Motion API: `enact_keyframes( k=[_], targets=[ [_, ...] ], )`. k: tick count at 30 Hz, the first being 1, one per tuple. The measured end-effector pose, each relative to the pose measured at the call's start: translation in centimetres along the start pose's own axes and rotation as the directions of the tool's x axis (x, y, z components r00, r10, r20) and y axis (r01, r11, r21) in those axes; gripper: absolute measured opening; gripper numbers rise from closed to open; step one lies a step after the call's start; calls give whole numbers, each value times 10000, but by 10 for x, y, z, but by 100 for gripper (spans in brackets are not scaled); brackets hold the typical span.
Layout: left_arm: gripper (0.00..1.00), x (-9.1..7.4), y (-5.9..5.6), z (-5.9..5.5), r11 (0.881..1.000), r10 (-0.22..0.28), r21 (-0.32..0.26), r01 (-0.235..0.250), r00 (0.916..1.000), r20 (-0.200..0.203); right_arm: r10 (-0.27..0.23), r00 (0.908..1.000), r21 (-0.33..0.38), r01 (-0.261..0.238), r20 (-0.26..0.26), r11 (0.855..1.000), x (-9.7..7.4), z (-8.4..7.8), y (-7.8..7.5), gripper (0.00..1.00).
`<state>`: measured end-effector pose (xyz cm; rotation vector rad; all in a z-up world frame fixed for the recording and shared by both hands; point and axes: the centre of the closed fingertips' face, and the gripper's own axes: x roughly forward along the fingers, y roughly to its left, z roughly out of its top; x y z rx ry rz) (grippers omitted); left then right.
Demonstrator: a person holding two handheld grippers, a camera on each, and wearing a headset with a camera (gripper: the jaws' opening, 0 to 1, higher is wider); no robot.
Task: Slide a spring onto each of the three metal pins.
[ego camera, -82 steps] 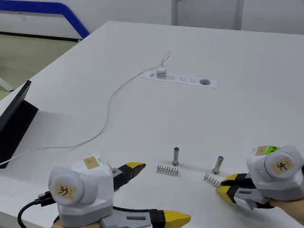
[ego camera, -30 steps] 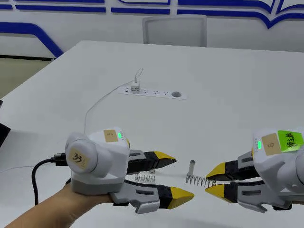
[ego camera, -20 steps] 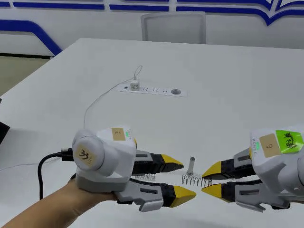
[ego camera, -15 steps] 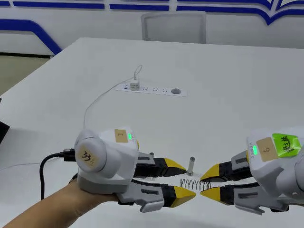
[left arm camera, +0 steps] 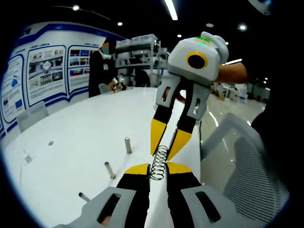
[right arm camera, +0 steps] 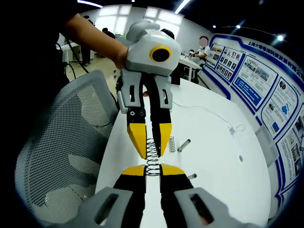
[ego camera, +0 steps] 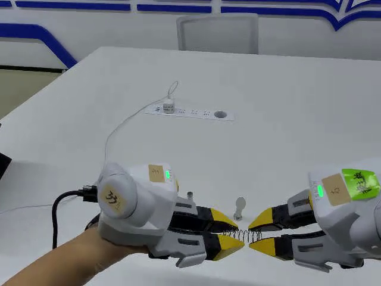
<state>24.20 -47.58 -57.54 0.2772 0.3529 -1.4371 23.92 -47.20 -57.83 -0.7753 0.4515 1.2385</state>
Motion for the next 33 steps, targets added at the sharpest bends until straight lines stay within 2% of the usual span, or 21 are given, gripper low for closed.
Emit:
enact_keyframes(
  k=[8,11,15,19,21,26,30,33],
  targets=[
    [10,0,-5,-2,9980,-40,633,53,9998,-198,-147,9997,44,146,191,9999,0,1,-2,13],
    [10,-2,-5,0,9971,-69,756,83,9998,-198,-35,9987,539,8,512,9985,-2,1,-1,13],
    [10,-3,-5,0,9966,-104,820,119,9998,-183,-23,9979,837,-31,640,9965,-3,-2,-3,15],
    [10,-5,-6,2,9957,-159,908,166,9998,-88,352,9956,1385,-470,867,9892,-1,-3,2,15],
    [10,-5,-8,3,9959,-242,872,244,9997,-32,288,9952,1368,-415,937,9897,-1,-1,1,14],
    [10,-4,-10,1,9954,-353,893,353,9994,-20,552,9924,1635,-728,1097,9839,-3,0,4,11],
    [10,-3,-12,-2,9940,-379,1018,396,9991,-187,625,9907,1717,-830,1211,9817,-5,2,6,11],
    [10,-3,-12,-1,9939,-339,1040,354,9993,-163,609,9871,1983,-900,1482,9760,-9,6,6,11]
  ],
)
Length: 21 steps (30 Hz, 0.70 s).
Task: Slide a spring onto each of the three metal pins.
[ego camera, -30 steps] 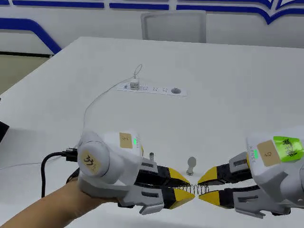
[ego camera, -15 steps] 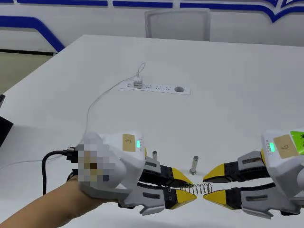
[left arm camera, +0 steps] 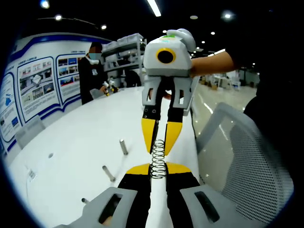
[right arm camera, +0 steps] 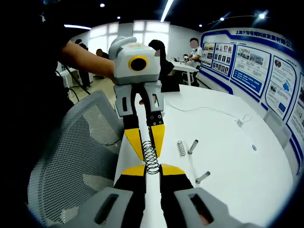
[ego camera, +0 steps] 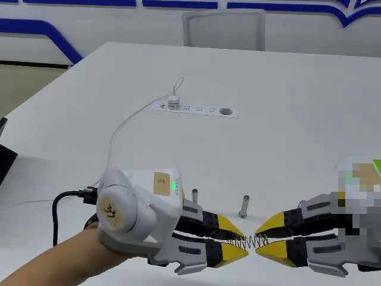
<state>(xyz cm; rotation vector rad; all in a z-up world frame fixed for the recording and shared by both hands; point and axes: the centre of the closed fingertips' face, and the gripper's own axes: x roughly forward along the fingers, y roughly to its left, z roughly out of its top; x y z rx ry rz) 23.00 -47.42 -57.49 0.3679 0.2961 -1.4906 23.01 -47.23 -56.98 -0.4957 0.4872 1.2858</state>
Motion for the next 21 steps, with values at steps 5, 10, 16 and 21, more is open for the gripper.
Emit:
enact_keyframes(
  k=[5,10,16,21],
  targets=[
    [10,-1,3,5,9999,141,-49,-139,9996,261,-9,9974,623,-35,718,9981,-7,10,-2,11],
    [10,-1,4,7,9999,162,-58,-160,9996,249,42,9945,820,-128,1042,9966,-9,17,-2,11],
    [10,1,0,5,9999,83,-80,-81,9998,171,103,9911,988,-236,1331,9948,-8,21,2,11],
    [10,2,-1,4,9998,119,-167,-115,9997,216,7,9871,1223,-206,1600,9923,-7,25,3,11]
  ],
)
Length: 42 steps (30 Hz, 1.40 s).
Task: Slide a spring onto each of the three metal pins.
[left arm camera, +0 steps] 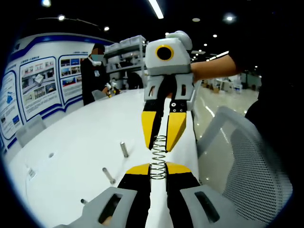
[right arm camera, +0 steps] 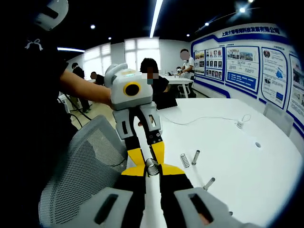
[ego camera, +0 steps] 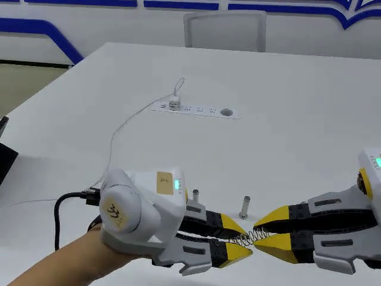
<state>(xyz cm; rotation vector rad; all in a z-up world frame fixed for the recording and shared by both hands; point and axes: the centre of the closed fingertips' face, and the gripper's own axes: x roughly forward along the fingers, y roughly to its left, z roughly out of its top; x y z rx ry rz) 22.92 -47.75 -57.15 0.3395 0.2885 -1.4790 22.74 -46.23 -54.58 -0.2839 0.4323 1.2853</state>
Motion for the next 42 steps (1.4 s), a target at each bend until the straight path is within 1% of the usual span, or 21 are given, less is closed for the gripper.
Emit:
enact_keyframes(
  k=[3,4,5,6,7,8,9,11,13,15,20,26,28,30,32,34,36,38,40,42],
  targets=[
    [10,0,0,-1,9999,40,-93,-39,10000,38,-38,9998,181,35,191,9998,1,3,0,11],
    [10,1,-1,-3,9999,63,-103,-63,10000,-1,17,9974,516,-54,719,9987,3,11,3,11],
    [10,2,-2,-3,9999,69,-78,-69,10000,48,281,9916,1064,-417,1259,9934,4,20,9,11],
    [10,4,-6,1,9996,-109,-269,115,9996,247,7,9916,853,-118,1290,9963,6,21,4,11],
    [10,5,-5,-1,9998,4,-218,-1,9999,121,46,9947,846,-133,1027,9963,7,18,5,11],
    [10,6,-4,-4,10000,68,-72,-69,9999,-78,-57,9968,735,-2,799,9973,10,15,3,11],
    [10,6,-4,-7,9999,134,-43,-135,9997,-180,-69,9980,731,22,631,9973,12,13,4,10],
    [10,5,-4,-9,9998,80,-190,-83,9998,-172,-37,9977,675,-9,672,9977,14,13,6,10],
    [10,3,-5,-10,9998,106,-138,-109,9998,-181,-25,9981,577,-11,618,9983,14,13,7,10],
    [10,1,-5,-9,9997,140,-204,-142,9998,-128,-39,9980,563,3,625,9984,14,14,7,10],
    [10,0,-1,-8,9985,347,-427,-346,9994,24,-308,9970,497,273,713,9984,17,18,4,10],
    [11,-2,7,-8,9967,790,-209,-788,9968,91,-709,9955,440,681,634,9967,19,20,-3,9],
    [12,-4,11,-10,9941,947,-543,-935,9953,202,-905,9936,573,867,681,9946,18,21,-7,10],
    [13,-7,14,-15,9915,1135,-653,-1128,9935,67,-1027,9908,707,967,876,9928,17,24,-10,10],
    [17,-10,16,-23,9873,1327,-863,-1334,9911,-144,-1093,9901,688,1035,875,9922,16,25,-12,10],
    [23,-15,18,-26,9838,1506,-969,-1510,9885,-110,-1206,9891,704,1148,844,9909,14,25,-16,10],
    [27,-19,20,-29,9785,1661,-1224,-1659,9861,-88,-1268,9886,749,1208,811,9898,14,25,-18,10],
    [30,-25,22,-32,9737,1822,-1382,-1809,9833,-30,-1322,9885,740,1268,728,9892,13,23,-20,10],
    [33,-31,25,-35,9669,2063,-1540,-2034,9785,31,-1395,9880,751,1345,657,9881,13,22,-22,10],
    [40,-38,30,-37,9556,2395,-1792,-2341,9709,87,-1463,9874,758,1415,610,9870,12,21,-24,10]
  ],
)
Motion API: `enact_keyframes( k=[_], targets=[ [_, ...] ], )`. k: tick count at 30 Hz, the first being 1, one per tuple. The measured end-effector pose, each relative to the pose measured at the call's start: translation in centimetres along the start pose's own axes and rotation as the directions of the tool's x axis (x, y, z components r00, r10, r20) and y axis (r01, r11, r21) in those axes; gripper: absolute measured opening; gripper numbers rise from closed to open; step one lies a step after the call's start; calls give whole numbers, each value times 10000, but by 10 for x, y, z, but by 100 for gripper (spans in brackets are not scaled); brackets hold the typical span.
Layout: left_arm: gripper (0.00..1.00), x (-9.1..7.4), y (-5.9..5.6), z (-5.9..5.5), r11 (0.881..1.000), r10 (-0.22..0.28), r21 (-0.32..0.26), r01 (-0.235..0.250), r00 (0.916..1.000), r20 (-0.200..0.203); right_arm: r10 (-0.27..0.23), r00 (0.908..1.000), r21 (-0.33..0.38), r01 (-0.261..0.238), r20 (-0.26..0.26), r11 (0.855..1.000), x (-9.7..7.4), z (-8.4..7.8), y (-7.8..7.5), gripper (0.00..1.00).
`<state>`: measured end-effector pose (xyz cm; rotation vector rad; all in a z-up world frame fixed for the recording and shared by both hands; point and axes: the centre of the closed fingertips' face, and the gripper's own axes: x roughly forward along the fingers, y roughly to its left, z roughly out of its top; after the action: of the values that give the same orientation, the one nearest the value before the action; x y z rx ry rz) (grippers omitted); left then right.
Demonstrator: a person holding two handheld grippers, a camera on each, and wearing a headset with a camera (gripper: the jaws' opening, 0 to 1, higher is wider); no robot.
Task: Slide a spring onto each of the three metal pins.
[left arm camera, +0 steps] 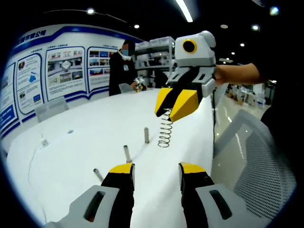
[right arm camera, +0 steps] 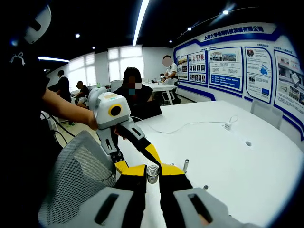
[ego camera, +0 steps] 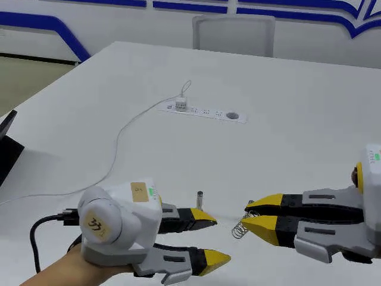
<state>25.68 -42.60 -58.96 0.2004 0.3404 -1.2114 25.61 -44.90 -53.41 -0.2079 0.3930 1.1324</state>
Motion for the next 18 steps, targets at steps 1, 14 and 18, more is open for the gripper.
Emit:
enact_keyframes(
  k=[1,14,18],
  targets=[
    [43,-2,2,-1,9998,105,-181,-105,9999,13,-28,10000,3,28,-24,10000,0,-1,-1,10],
    [75,-20,17,-20,9902,1148,-794,-1145,9934,-4,-389,9981,67,392,-476,9992,-1,-12,-14,10],
    [80,-26,25,-28,9794,1675,-1137,-1667,9859,-26,-704,9960,238,717,-543,9971,-5,-16,-25,10]
  ],
)
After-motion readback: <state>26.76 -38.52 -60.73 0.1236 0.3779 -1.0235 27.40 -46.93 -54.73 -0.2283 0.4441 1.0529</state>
